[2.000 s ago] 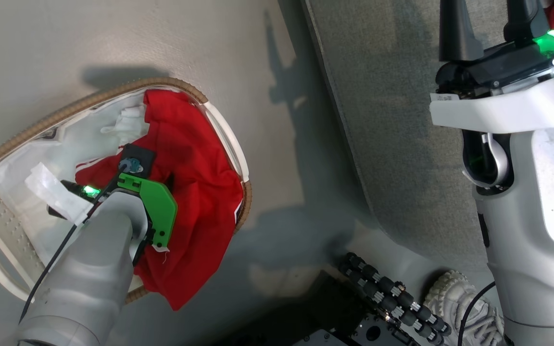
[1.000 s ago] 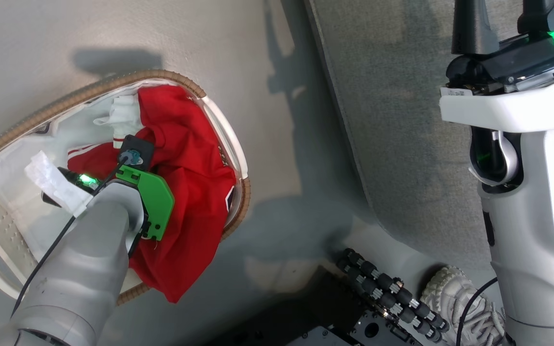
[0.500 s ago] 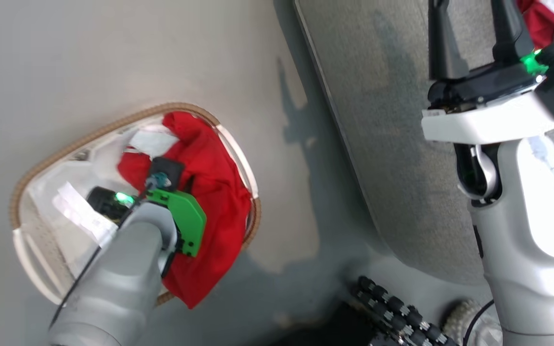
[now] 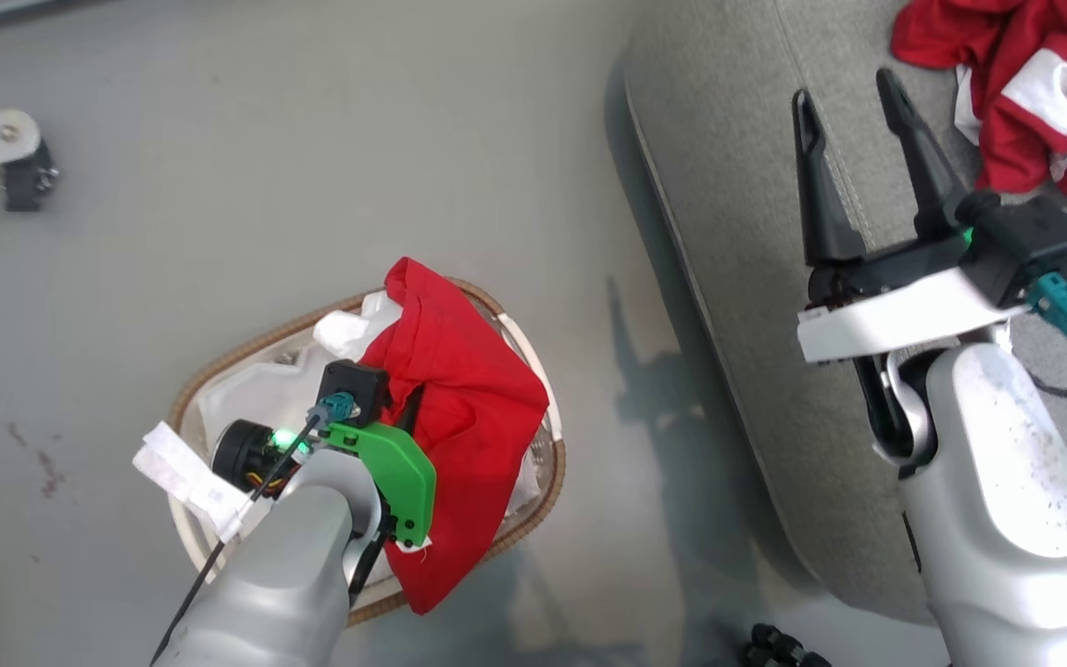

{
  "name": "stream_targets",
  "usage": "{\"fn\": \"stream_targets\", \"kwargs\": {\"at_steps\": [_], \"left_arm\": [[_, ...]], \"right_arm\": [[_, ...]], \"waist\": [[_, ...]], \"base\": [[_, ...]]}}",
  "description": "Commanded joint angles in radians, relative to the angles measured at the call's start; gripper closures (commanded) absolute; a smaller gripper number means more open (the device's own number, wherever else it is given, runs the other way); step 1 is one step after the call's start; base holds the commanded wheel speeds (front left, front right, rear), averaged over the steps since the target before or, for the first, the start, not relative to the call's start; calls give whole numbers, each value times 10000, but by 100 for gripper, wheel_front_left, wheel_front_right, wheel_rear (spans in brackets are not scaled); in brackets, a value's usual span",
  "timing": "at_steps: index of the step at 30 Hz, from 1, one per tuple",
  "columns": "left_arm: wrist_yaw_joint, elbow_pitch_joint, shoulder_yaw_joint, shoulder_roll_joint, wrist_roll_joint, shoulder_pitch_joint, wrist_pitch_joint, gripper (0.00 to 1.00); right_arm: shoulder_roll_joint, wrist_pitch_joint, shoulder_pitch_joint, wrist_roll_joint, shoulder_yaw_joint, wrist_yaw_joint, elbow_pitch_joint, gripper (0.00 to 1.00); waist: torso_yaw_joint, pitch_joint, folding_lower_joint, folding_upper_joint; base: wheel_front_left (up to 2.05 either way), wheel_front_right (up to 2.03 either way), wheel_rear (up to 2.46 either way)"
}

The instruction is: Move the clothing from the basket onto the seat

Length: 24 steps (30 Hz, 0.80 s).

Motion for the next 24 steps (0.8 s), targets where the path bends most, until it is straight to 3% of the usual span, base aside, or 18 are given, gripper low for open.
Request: {"fn": "stream_targets", "kwargs": {"at_steps": [1,24], "left_arm": [[2,-154,68,-14,-82,217,-76,100],[543,-4453,2239,-6,787,1922,-76,100]], "right_arm": [[-43,-19,304,-102,-39,-14,102,0],[-42,-19,2497,-516,-287,-14,1071,0]], "waist": [[717,-1027,0,0],[1925,-3730,0,0]], "base": [[0,0,0],[0,0,0]]}}
